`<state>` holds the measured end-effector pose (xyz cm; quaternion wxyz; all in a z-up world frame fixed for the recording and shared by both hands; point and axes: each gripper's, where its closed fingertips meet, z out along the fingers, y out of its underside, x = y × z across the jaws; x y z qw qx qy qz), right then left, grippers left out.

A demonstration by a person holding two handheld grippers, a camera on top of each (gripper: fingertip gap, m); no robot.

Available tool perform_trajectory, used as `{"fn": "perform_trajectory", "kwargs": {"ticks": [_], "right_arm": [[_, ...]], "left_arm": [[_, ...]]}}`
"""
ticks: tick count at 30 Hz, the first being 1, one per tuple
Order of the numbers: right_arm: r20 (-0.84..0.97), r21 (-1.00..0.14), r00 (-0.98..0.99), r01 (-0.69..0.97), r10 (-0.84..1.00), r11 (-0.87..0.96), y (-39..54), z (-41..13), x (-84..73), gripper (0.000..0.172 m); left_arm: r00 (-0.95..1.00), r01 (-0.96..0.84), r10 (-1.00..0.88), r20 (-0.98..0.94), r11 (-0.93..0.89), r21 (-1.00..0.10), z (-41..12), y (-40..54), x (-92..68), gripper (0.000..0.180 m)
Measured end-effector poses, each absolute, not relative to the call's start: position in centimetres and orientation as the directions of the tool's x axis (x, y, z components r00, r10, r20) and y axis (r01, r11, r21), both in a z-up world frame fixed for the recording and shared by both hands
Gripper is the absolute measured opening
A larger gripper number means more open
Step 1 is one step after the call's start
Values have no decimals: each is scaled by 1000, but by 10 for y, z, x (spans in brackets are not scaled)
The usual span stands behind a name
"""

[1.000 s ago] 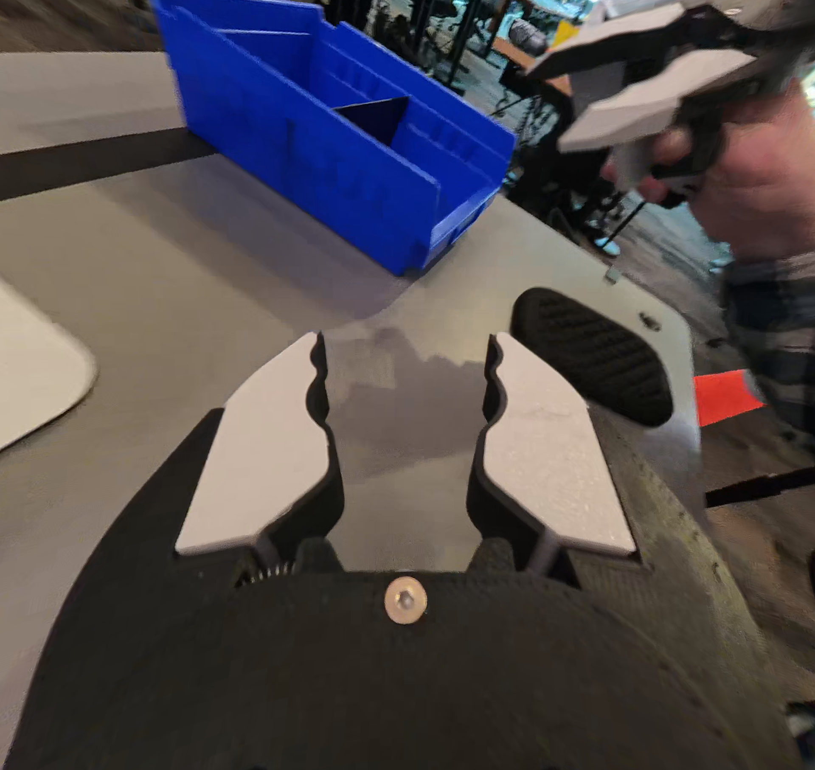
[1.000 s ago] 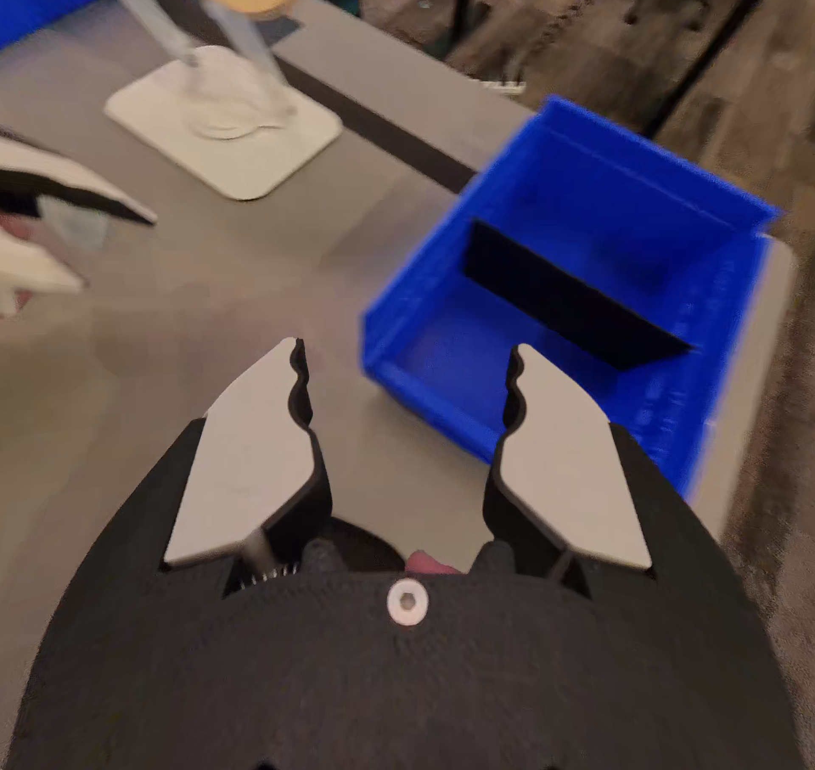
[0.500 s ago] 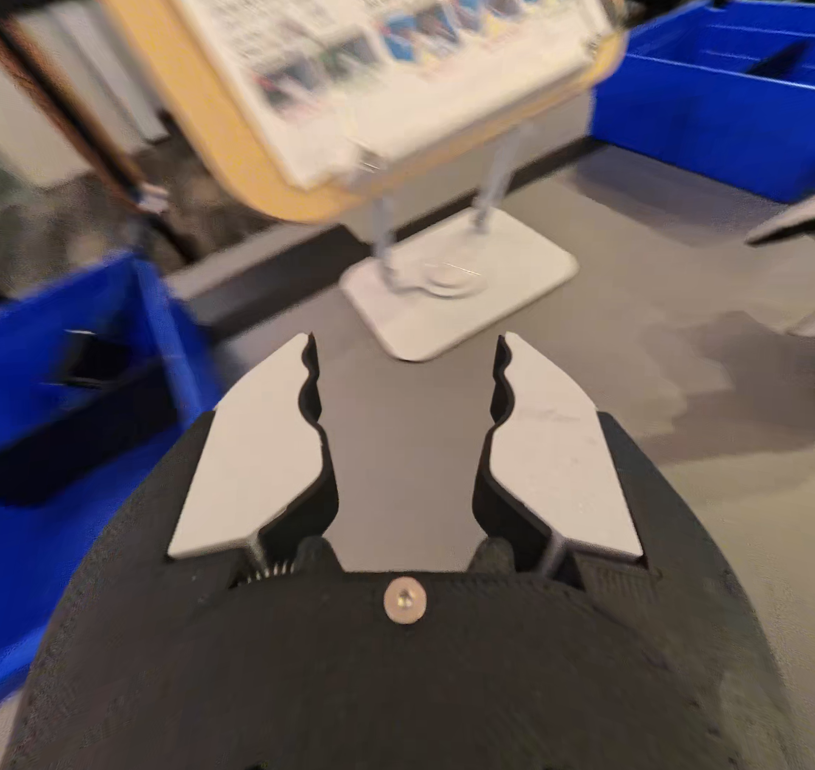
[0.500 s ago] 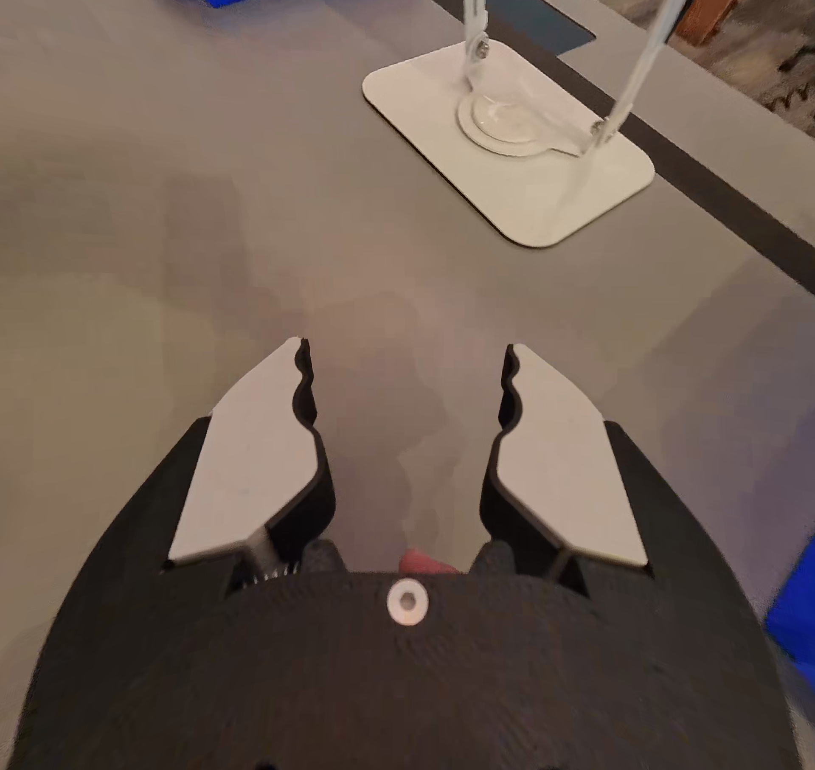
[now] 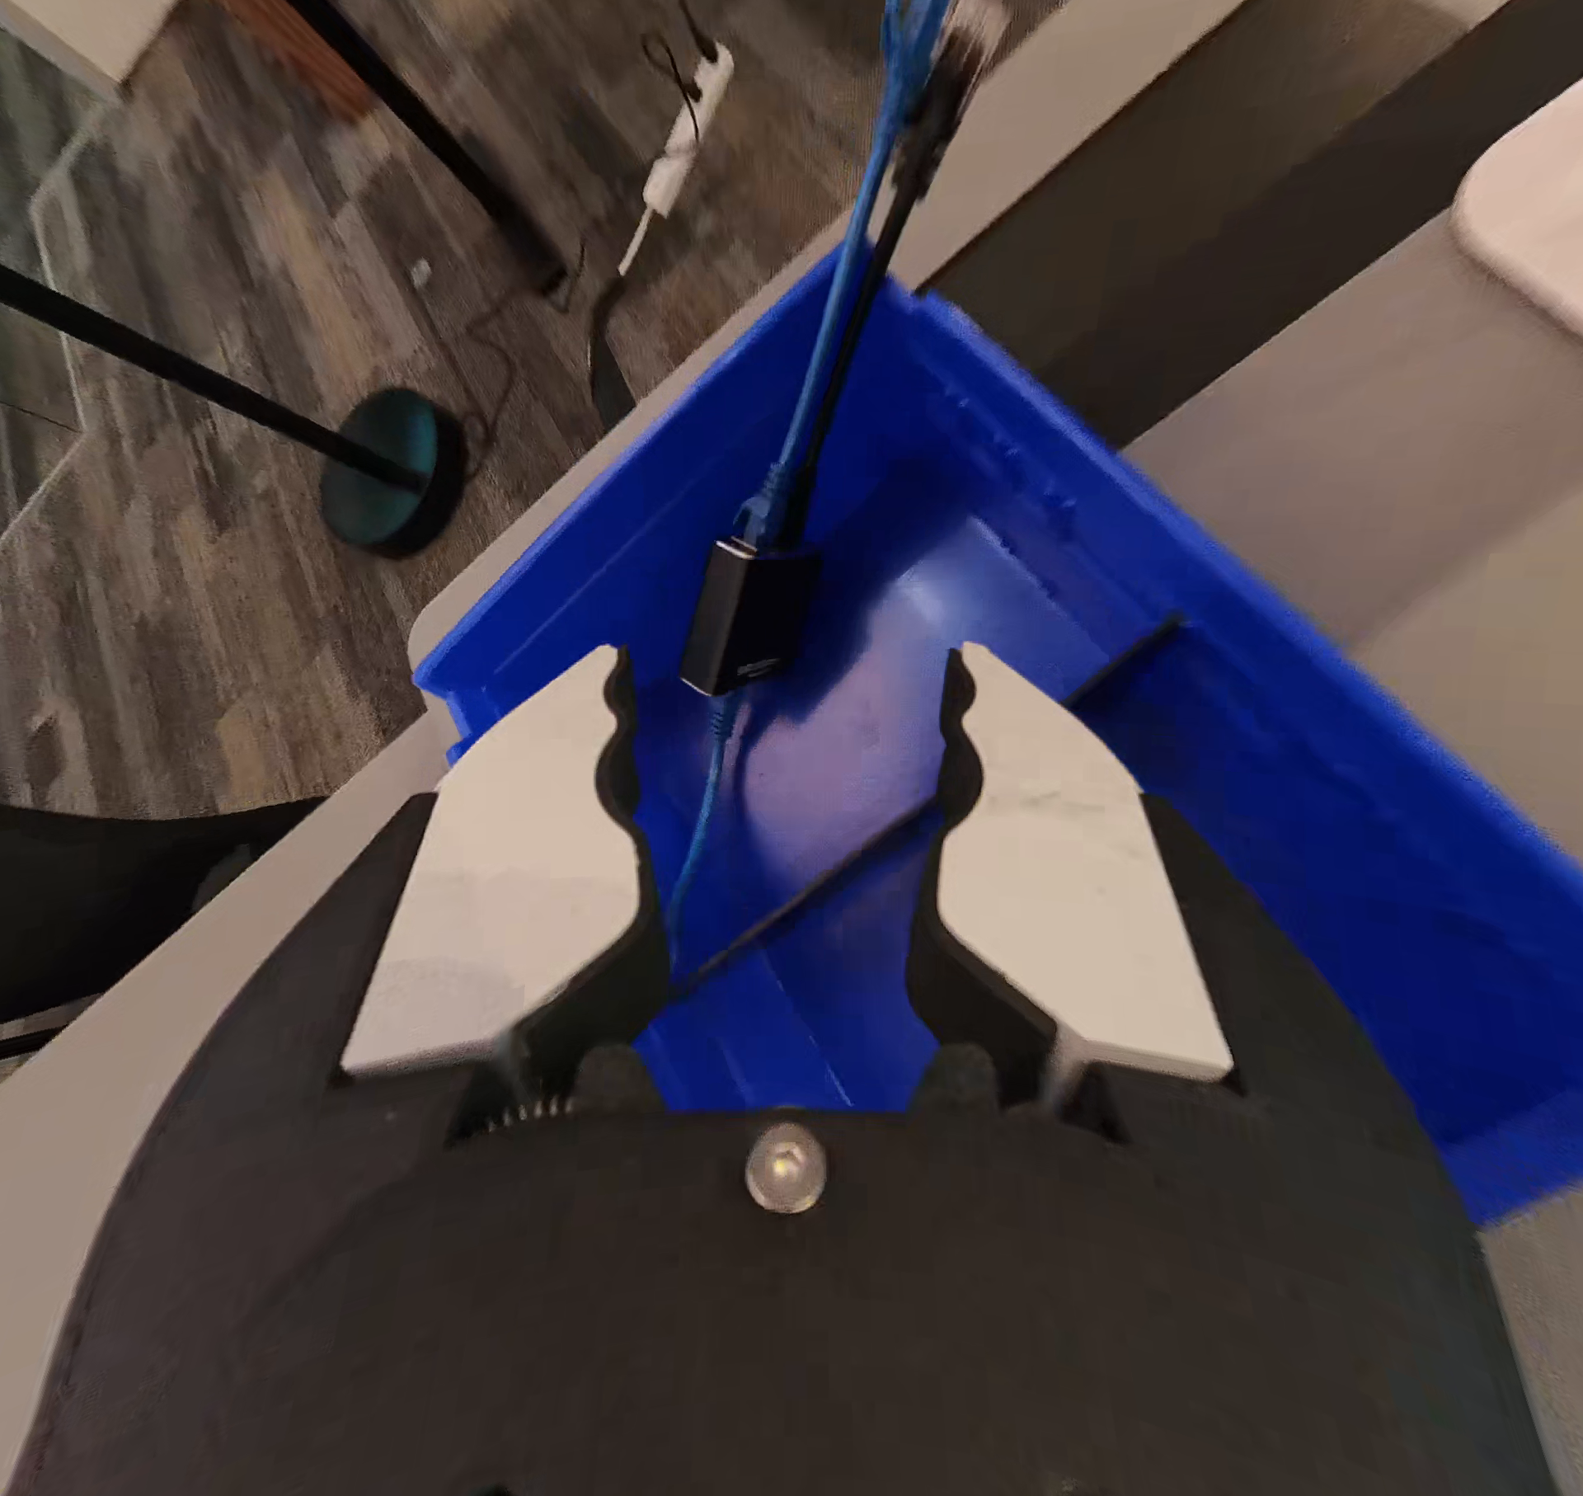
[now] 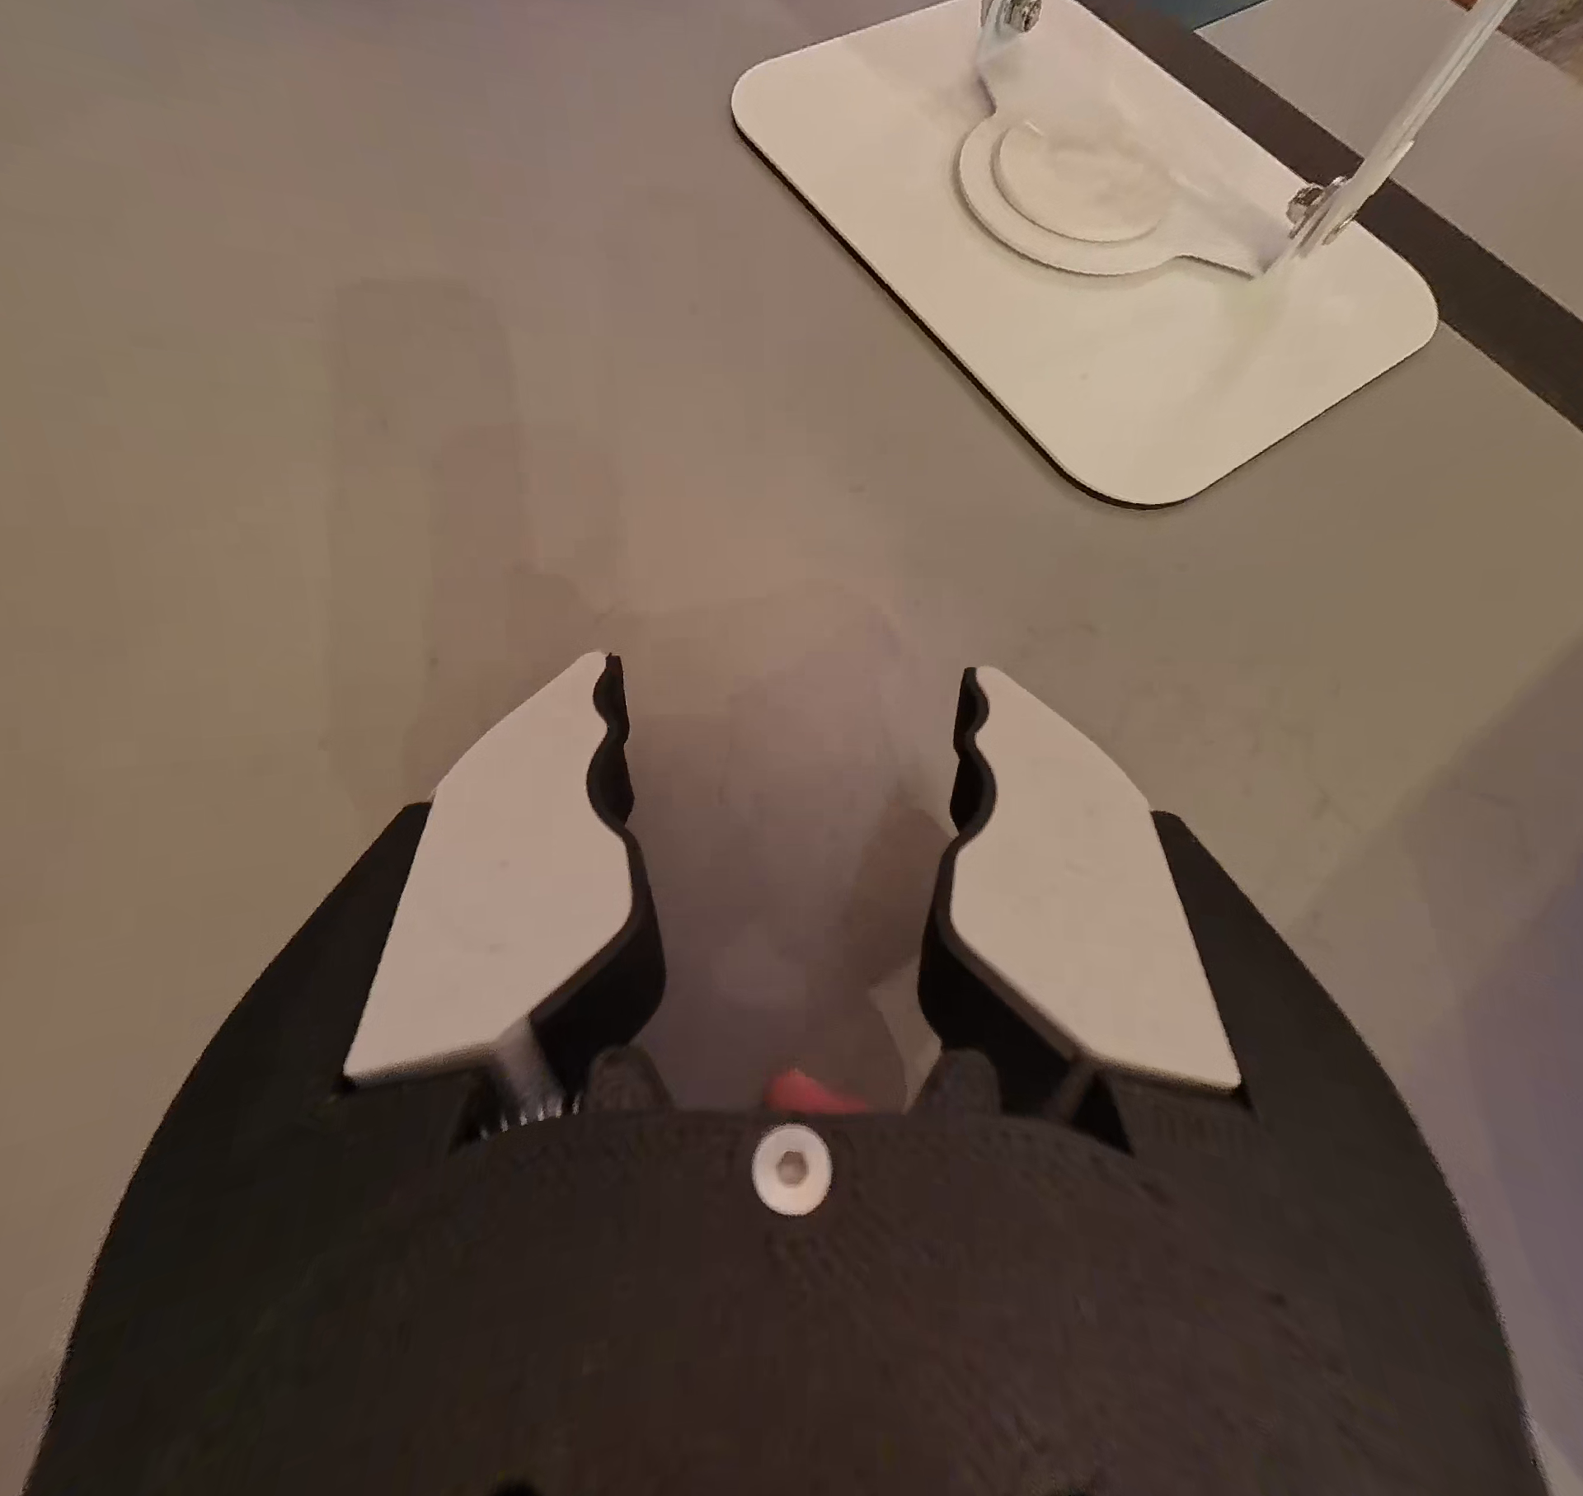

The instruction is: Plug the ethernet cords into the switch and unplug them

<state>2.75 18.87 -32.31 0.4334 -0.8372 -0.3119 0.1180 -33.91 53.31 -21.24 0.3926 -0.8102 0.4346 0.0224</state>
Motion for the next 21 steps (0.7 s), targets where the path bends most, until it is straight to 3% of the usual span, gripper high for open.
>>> {"fn": "perform_trajectory", "kwargs": {"ticks": [5, 9, 14, 21], "right_arm": [[109, -787, 762, 459, 638, -413, 187, -326, 25, 71], [121, -779, 755, 474, 644, -409, 186, -327, 23, 69], [117, -777, 748, 478, 653, -408, 185, -328, 22, 67], [112, -777, 745, 479, 658, -409, 184, -328, 22, 64]], "left_arm": [[605, -756, -724, -332, -390, -525, -249, 573, -342, 68], [572, -814, -743, -347, -462, -351, -284, 588, -361, 63], [547, -833, -767, -336, -460, -308, -305, 597, -354, 56], [511, -860, -815, -275, -491, -141, -333, 599, -354, 53]]}}
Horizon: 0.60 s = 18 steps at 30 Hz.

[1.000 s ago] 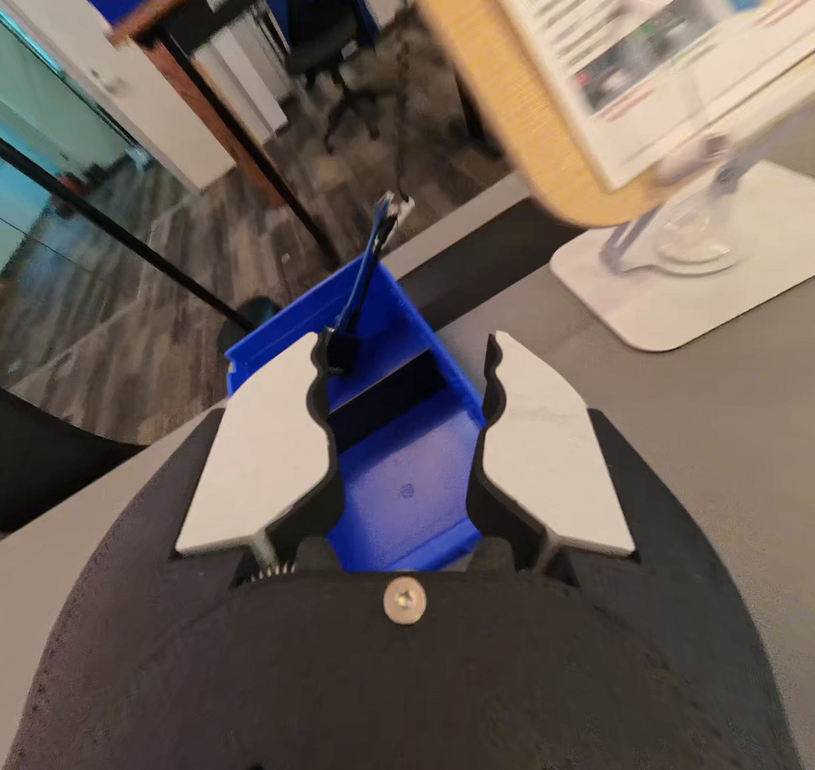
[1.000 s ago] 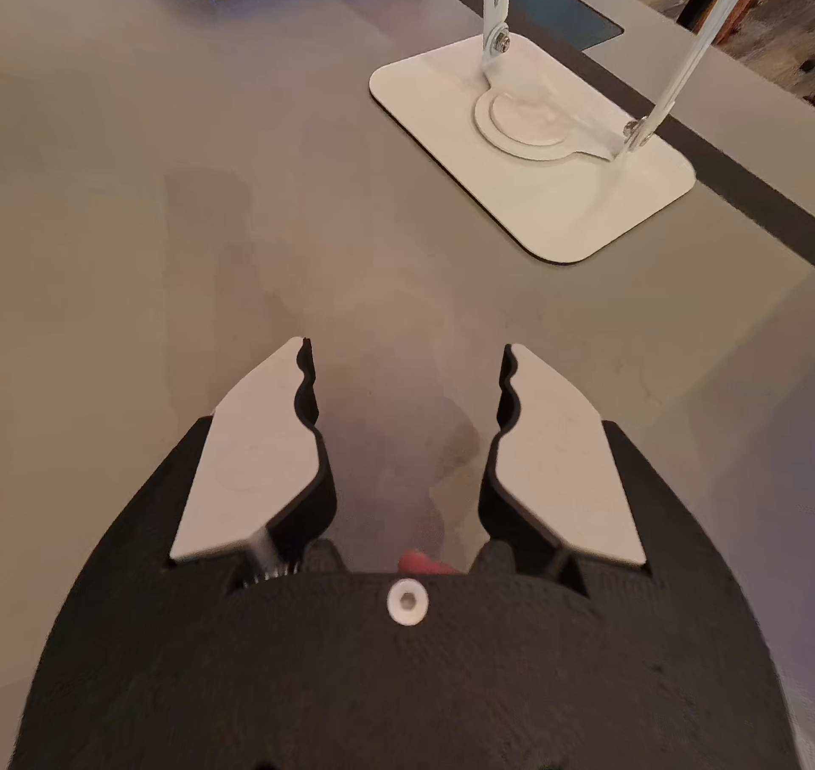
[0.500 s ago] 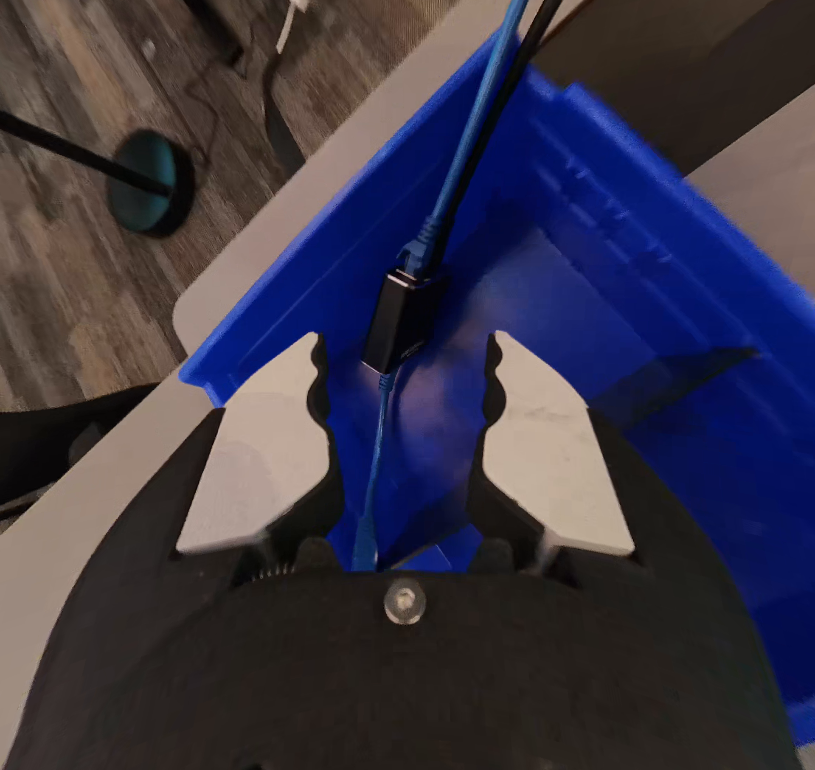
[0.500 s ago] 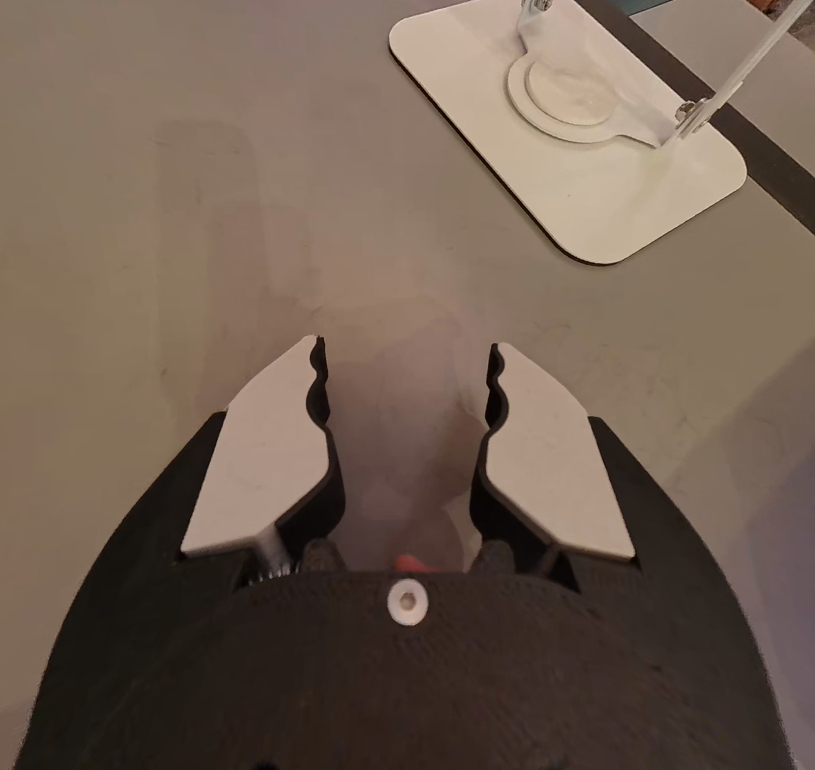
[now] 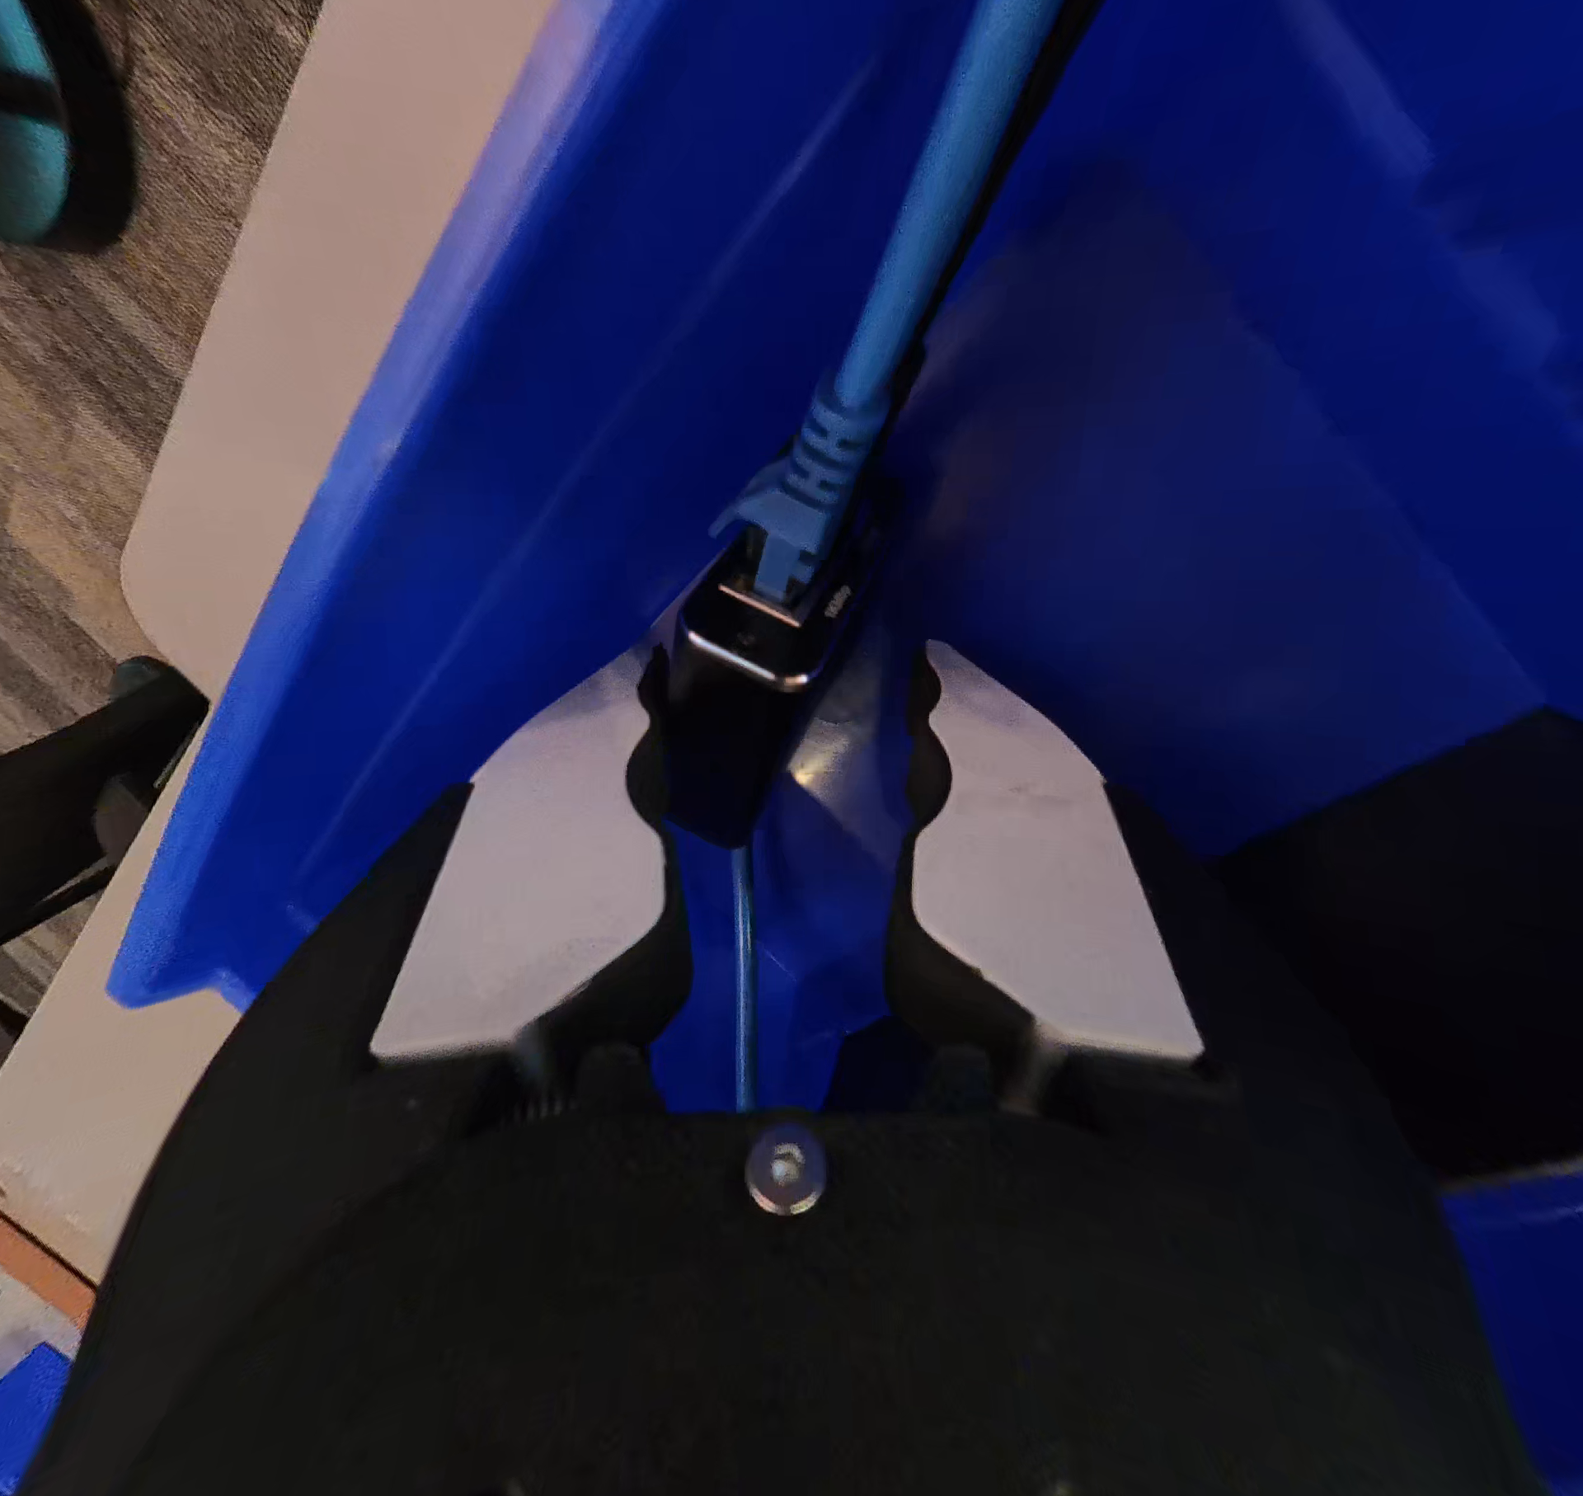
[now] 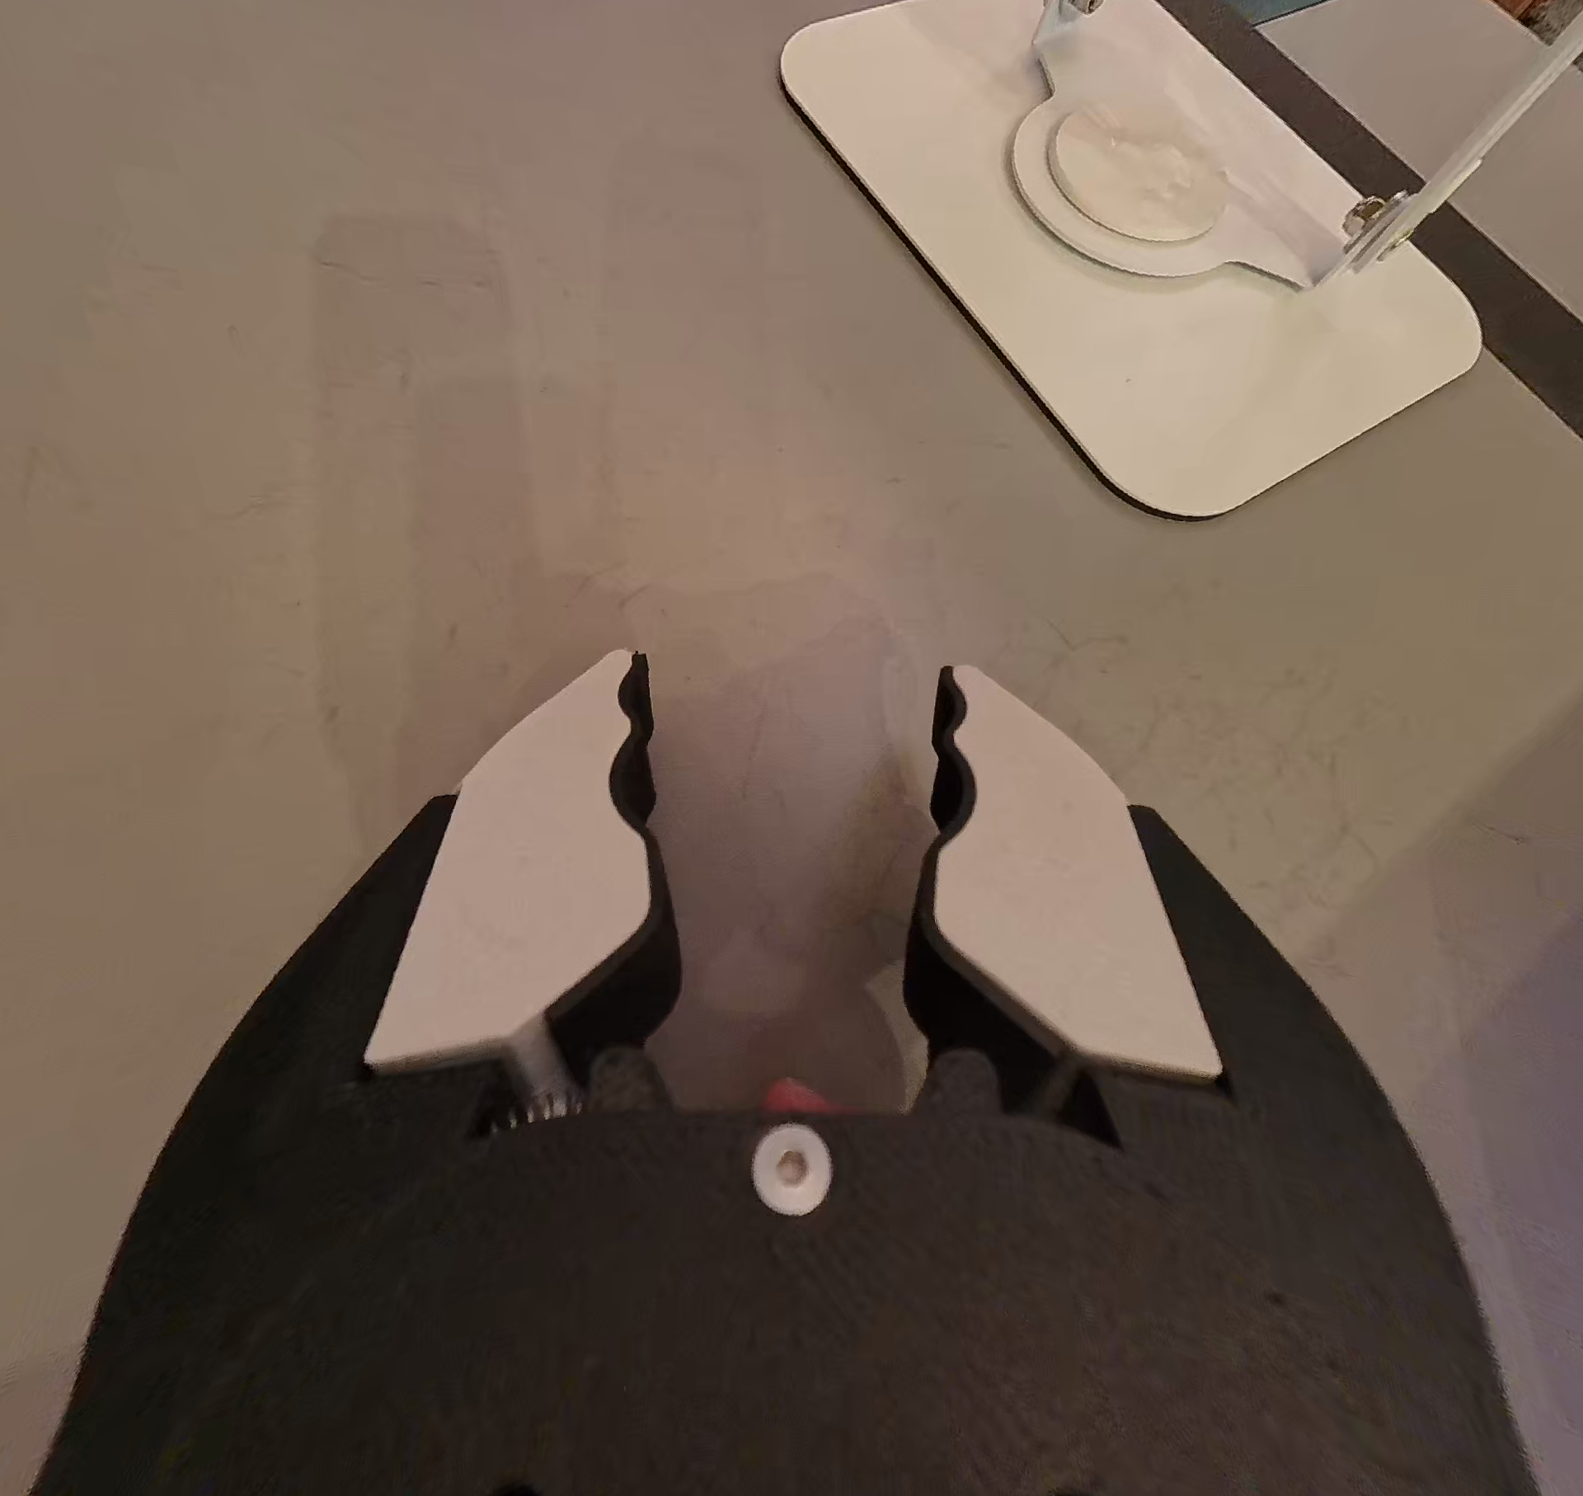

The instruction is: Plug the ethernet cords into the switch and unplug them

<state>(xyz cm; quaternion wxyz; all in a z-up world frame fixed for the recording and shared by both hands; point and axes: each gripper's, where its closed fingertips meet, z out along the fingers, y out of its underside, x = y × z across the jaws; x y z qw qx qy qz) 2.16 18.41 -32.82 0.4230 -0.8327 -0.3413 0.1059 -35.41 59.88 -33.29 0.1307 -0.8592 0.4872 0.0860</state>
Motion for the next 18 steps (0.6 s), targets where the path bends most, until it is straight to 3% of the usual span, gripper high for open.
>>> {"fn": "perform_trajectory", "kwargs": {"ticks": [5, 9, 18], "right_arm": [[113, -774, 741, 483, 662, -408, 184, -329, 21, 62], [115, -773, 737, 488, 666, -406, 183, -329, 20, 62], [117, -774, 732, 490, 671, -400, 183, -329, 19, 62]], "left_arm": [[502, -865, -797, -336, -472, -172, -330, 608, -358, 32], [482, -875, -767, -423, -442, -197, -319, 608, -362, 28], [560, -814, -652, -510, -319, -486, -218, 593, -342, 28]]}}
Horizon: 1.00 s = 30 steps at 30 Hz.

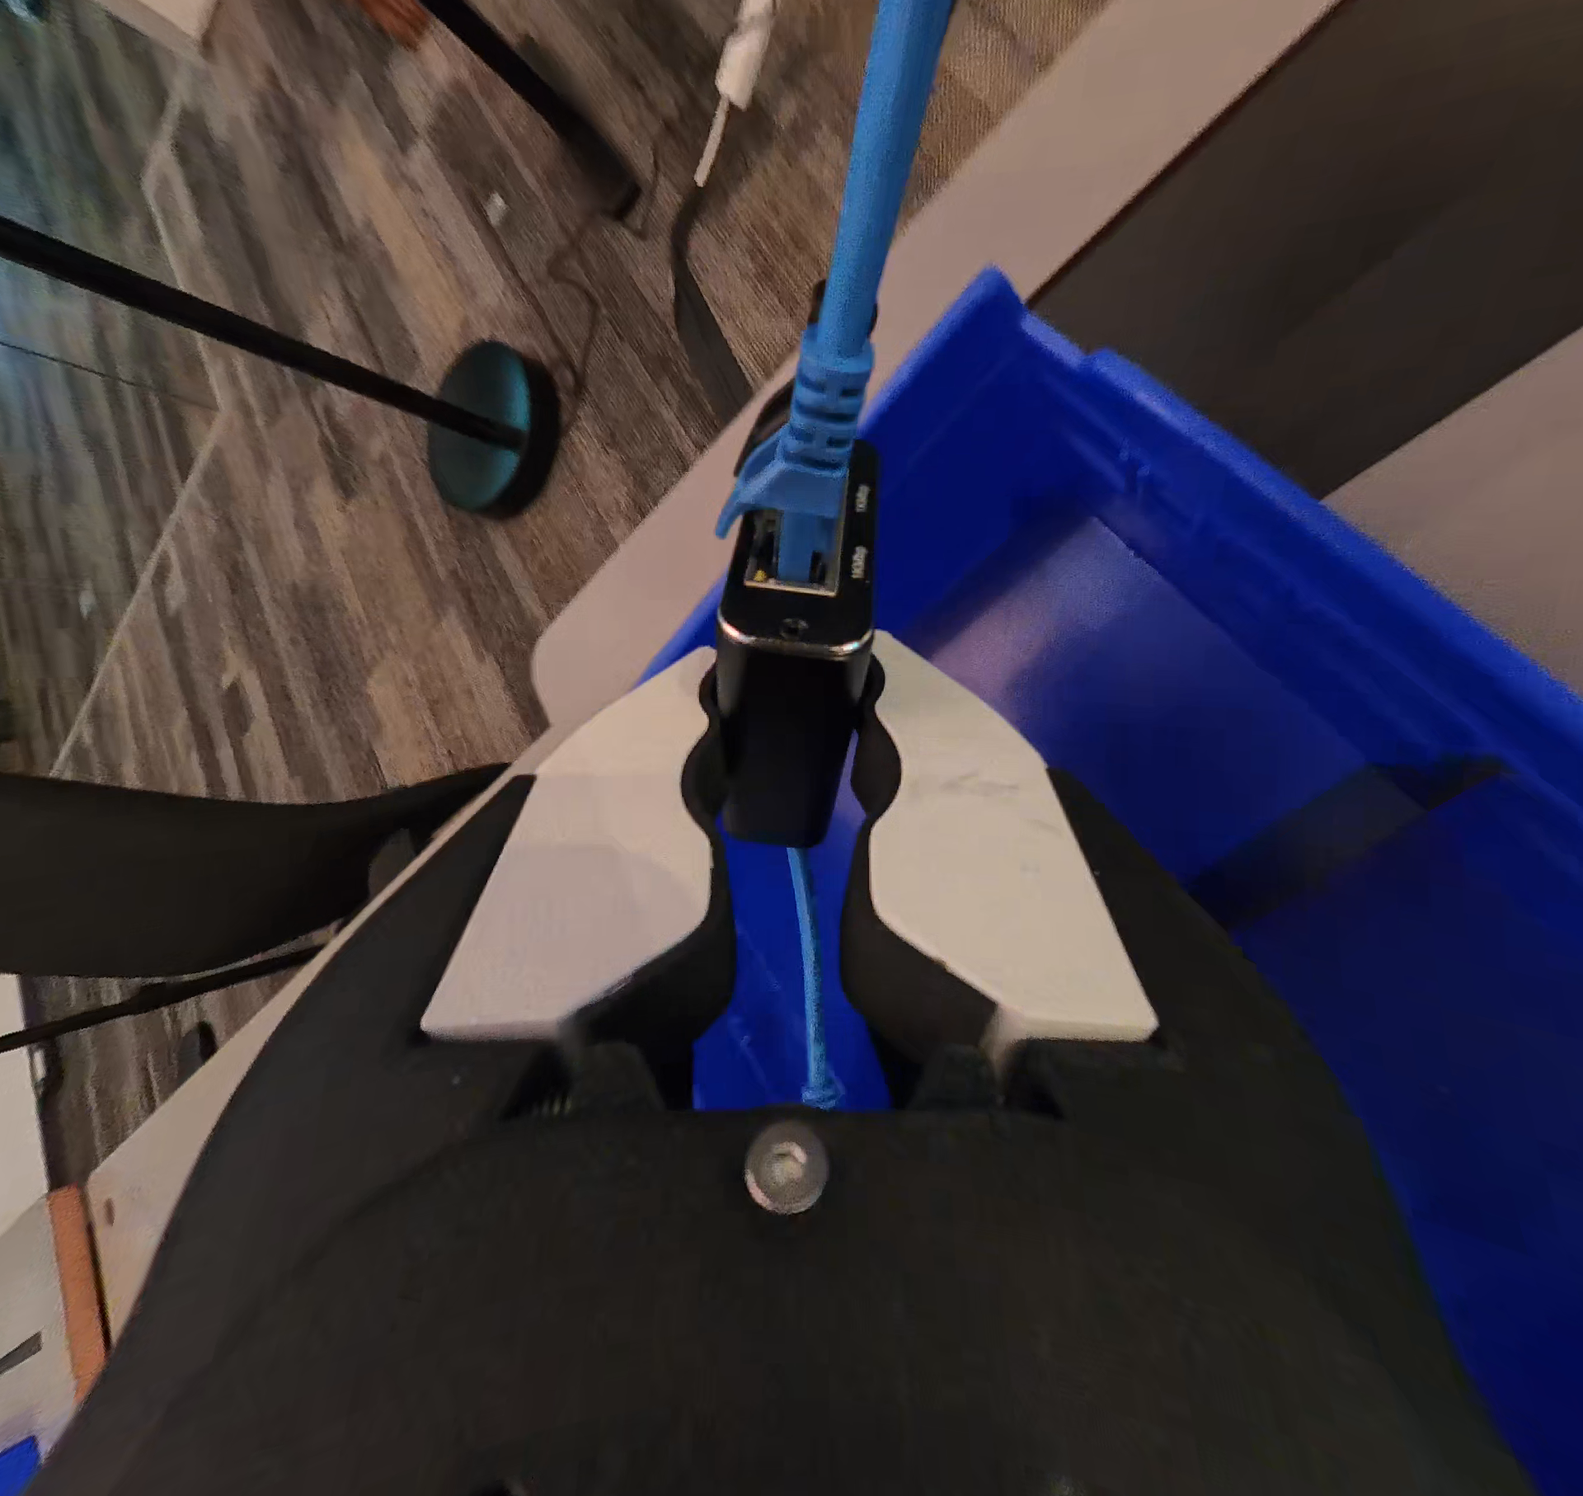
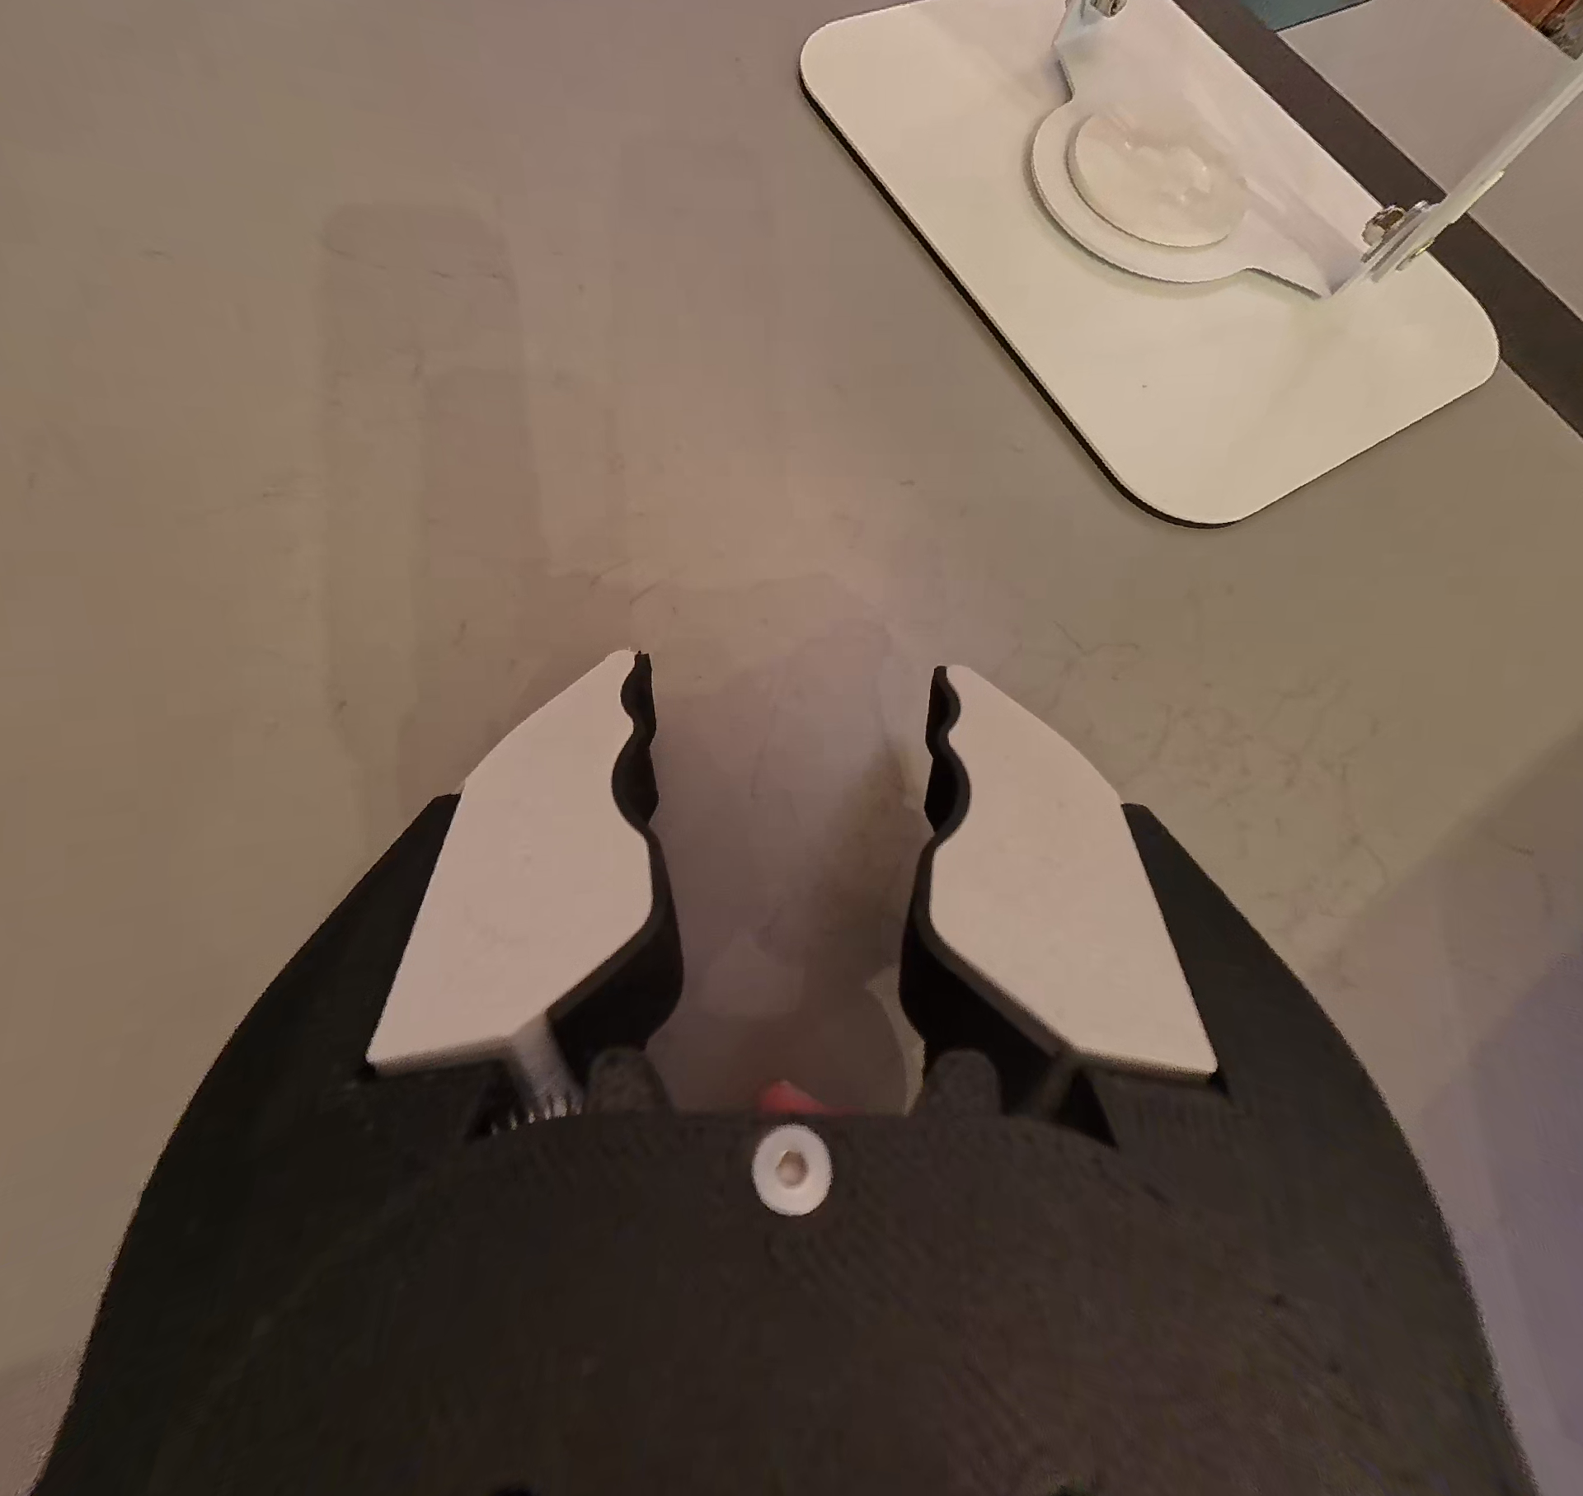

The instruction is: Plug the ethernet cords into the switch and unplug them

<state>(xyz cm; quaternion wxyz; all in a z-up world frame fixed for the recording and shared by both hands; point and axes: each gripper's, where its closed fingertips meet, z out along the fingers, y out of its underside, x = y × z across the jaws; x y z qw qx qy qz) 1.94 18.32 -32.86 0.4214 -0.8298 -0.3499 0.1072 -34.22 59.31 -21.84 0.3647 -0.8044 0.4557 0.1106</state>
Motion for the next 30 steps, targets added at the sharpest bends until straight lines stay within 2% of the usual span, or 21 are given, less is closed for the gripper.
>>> {"fn": "perform_trajectory", "kwargs": {"ticks": [7, 12, 15, 18, 24, 30], "right_arm": [[116, -778, 730, 489, 673, -396, 183, -328, 19, 62], [146, -762, 724, 517, 674, -391, 183, -331, 18, 63], [162, -764, 717, 526, 678, -374, 183, -330, 17, 65], [140, -815, 727, 470, 672, -339, 182, -317, 16, 67], [98, -927, 731, 314, 675, -205, 175, -235, 5, 73], [104, -974, 736, 210, 669, -80, 165, -154, 6, 83]], "left_arm": [[652, -671, -602, -462, -174, -721, -120, 535, -344, 25], [658, -540, -606, -447, 33, -841, -46, 473, -333, 26], [633, -387, -668, -391, 165, -907, -5, 427, -312, 25], [550, -171, -778, -304, 251, -953, 26, 378, -278, 25], [224, 84, -947, -231, 255, -963, 36, 287, -194, 25], [-41, 122, -975, -219, 213, -969, 14, 228, -119, 24]]}}
